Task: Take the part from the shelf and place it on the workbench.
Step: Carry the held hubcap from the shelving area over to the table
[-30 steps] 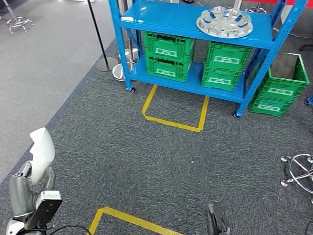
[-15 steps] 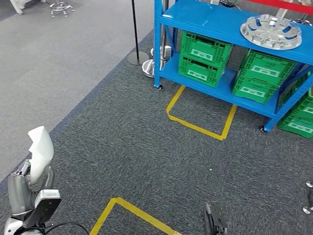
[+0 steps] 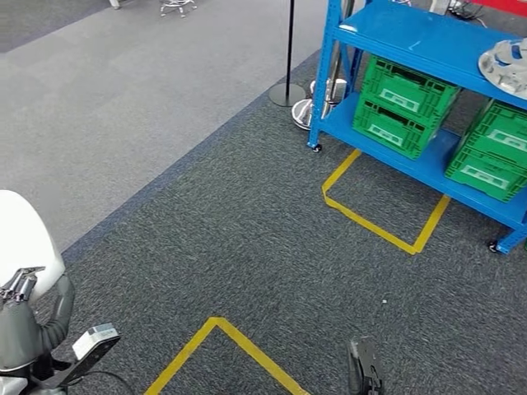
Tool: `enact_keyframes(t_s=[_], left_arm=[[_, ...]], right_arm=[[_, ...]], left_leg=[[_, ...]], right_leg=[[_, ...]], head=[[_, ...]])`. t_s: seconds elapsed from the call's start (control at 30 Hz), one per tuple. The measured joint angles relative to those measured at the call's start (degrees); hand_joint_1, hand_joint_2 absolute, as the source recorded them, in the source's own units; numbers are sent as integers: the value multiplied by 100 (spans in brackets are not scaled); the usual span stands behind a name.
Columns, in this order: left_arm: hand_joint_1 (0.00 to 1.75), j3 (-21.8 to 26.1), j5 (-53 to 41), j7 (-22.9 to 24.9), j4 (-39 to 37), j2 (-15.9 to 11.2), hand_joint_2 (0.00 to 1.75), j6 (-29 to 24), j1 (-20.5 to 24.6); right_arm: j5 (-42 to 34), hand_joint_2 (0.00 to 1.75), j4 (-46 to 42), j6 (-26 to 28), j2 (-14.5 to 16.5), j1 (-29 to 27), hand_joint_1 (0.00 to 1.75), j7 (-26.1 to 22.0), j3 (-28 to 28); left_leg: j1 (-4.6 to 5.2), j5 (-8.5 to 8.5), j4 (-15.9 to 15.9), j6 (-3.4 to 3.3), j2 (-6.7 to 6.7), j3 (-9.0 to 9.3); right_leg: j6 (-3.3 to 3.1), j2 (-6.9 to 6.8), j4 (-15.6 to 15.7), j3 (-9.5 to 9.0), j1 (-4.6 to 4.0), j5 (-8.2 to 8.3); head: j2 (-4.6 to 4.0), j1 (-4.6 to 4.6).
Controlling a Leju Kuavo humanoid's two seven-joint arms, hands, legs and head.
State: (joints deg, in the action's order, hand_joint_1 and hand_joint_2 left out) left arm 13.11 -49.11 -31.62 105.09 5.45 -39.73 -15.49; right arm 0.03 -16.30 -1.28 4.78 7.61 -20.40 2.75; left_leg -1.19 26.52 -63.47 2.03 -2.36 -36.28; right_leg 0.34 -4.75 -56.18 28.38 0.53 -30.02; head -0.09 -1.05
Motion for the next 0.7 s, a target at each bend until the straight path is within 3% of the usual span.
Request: enact_keyframes(t_s=[0.07, 0.1, 0.17, 0.23, 0.3, 0.37, 0.4, 0.43, 0.5, 0.53, 0.6, 0.67, 0.7], left_arm=[[175, 191, -186, -263, 93, 146, 175, -5, 44], [175, 296, -274, -403, 142, 227, 175, -8, 66], [175, 516, -453, -630, 255, 384, 175, -11, 88], [175, 724, -615, -762, 364, 519, 175, -18, 123], [175, 882, -776, -794, 447, 641, 175, -24, 174], [175, 1003, -955, -796, 495, 757, 175, -25, 200], [175, 1057, -1036, -796, 517, 801, 175, -25, 201], [175, 1109, -1103, -796, 543, 837, 175, -25, 200], [175, 1194, -1187, -796, 609, 900, 175, -26, 202], [175, 1227, -1209, -796, 641, 928, 175, -27, 207], [175, 1267, -1222, -796, 682, 967, 175, -27, 211], [175, 1309, -1226, -796, 715, 994, 175, -27, 202], [175, 1334, -1227, -796, 733, 1003, 175, -28, 197]], right_arm=[[6, 0, 1, 1, -2, 12, 0, 1, 0], [9, 0, 1, -1, -3, 18, 0, 3, 0], [15, 0, -1, -10, -2, 33, 0, 13, 0], [19, 0, -3, -22, -1, 50, 0, 19, 0], [23, 0, -1, -28, -2, 42, 0, 20, 0], [28, 0, 4, -28, -3, 8, 0, 23, 0], [31, 0, 6, -27, -3, -3, 0, 25, 0], [34, 0, 8, -26, -3, -4, 0, 25, 0], [41, 0, 8, -22, -5, 9, 0, 25, 0], [45, 0, 8, -21, -8, 17, 0, 23, 0], [50, 0, 9, -19, -14, 19, 0, 22, 0], [55, 0, 10, -18, -15, 22, 0, 24, -1], [56, 0, 10, -14, -16, 28, 0, 22, -3]], left_leg=[[35, -88, 415, -86, -184, 204], [59, -60, 433, -142, -182, 197], [66, -75, 442, -241, -43, 173], [63, -92, 460, -318, 82, 170], [71, -102, 465, -372, 213, 158], [94, -110, 464, -401, 378, 144], [106, -113, 462, -405, 465, 143], [115, -115, 459, -405, 552, 147], [125, -120, 454, -394, 710, 157], [128, -124, 444, -378, 786, 149], [112, -151, 436, -316, 919, 104], [84, -180, 434, -243, 1001, 57], [87, -145, 383, -214, 908, 28]], right_leg=[[63, -110, -26, -13, -39, -52], [94, -166, -30, -21, -53, -67], [165, -234, -38, -40, -33, -111], [221, -25, -279, 67, -3, -304], [220, 303, -981, 407, 5, -654], [190, 438, -1652, 784, 1, -841], [171, 465, -1724, 864, -1, -771], [147, 495, -1567, 835, -1, -590], [89, 683, -852, 565, 0, -145], [70, 799, -507, 419, 6, -13], [57, 925, -206, 271, 4, 32], [32, 814, -164, 235, -2, 53], [7, 747, -140, 222, 1, 72]], head=[[0, 3], [0, 2], [0, 1], [0, 9], [0, 24], [0, 27], [0, 28], [0, 26], [0, 25], [0, 24], [0, 22], [0, 21], [0, 16]])
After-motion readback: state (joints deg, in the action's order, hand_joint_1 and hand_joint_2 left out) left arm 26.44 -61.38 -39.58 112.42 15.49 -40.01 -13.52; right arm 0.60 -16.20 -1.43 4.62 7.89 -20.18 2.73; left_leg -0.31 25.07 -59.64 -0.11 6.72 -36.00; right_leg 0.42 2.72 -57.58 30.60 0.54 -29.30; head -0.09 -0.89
